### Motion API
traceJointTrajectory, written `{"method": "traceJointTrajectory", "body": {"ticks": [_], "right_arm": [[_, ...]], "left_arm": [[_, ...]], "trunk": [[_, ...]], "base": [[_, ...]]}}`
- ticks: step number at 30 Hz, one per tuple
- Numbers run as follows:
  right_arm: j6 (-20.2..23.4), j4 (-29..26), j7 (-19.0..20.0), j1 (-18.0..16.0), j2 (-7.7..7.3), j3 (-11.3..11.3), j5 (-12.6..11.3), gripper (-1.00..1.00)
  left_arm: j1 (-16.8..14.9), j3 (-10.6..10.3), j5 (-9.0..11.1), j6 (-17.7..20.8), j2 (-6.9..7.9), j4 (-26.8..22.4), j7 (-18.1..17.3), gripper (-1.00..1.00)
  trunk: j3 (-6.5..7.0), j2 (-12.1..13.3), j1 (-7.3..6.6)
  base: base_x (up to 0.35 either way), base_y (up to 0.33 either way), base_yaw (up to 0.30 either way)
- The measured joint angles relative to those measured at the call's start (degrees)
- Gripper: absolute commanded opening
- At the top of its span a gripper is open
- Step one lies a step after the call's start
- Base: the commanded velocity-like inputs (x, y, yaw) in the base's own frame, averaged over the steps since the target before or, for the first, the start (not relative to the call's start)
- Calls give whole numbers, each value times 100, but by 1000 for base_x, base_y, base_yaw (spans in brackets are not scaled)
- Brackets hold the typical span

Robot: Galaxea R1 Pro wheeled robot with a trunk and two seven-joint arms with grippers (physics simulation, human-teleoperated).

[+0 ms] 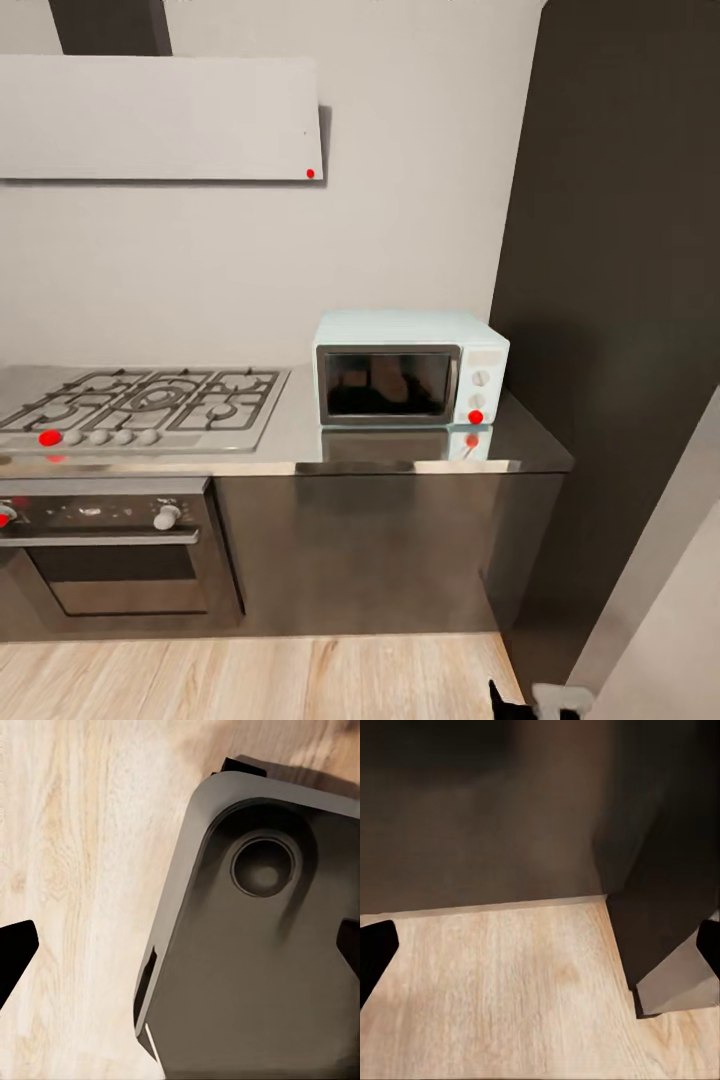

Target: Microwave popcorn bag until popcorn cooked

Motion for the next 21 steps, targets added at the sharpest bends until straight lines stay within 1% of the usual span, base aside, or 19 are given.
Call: {"method": "traceJointTrajectory", "body": {"ticks": [2, 3, 5, 8, 12, 15, 17, 19, 21], "right_arm": [[-196, -420, -1, 0, 0, 72, -2, 100], [-225, -529, -2, 1, 0, 90, -3, 100], [-302, -968, -5, 1, 0, 138, -3, 100], [-323, -1406, -9, 1, 2, 187, -3, 100], [-300, -2138, -33, -3, 9, 398, -3, 100], [-288, -2397, -48, -57, 24, 448, -4, 100], [-286, -2488, -58, -260, 32, 460, -5, 100], [-266, -2523, -58, -607, 35, 470, -9, 100], [-263, -2530, -48, -781, 36, 473, -11, 100]], "left_arm": [[0, 0, 0, 2, 0, 0, 0, 100], [0, 0, 0, 2, 0, 0, -1, 100], [0, 0, 0, 3, 0, 0, 0, 100], [0, 0, 0, 4, 0, 0, 3, 100], [0, 2, 0, 9, 0, 0, 6, 100], [0, 7, 0, 11, 0, 6, 5, 100], [0, 8, 0, 11, 0, 8, 5, 100], [0, 3, 0, 11, 0, 10, 5, 100], [0, 3, 0, 11, 0, 9, 4, 100]], "trunk": [[36, 80, -44], [53, 120, -66], [89, 201, -110], [143, 321, -176], [215, 481, -263], [270, 602, -329], [306, 683, -373], [343, 763, -417], [378, 843, -461]], "base": [[0, 0, 0], [0, 0, 0], [0, 0, 0], [0, 0, 0], [0, 0, 0], [0, 0, 0], [0, 0, 0], [0, 0, 0], [0, 0, 0]]}}
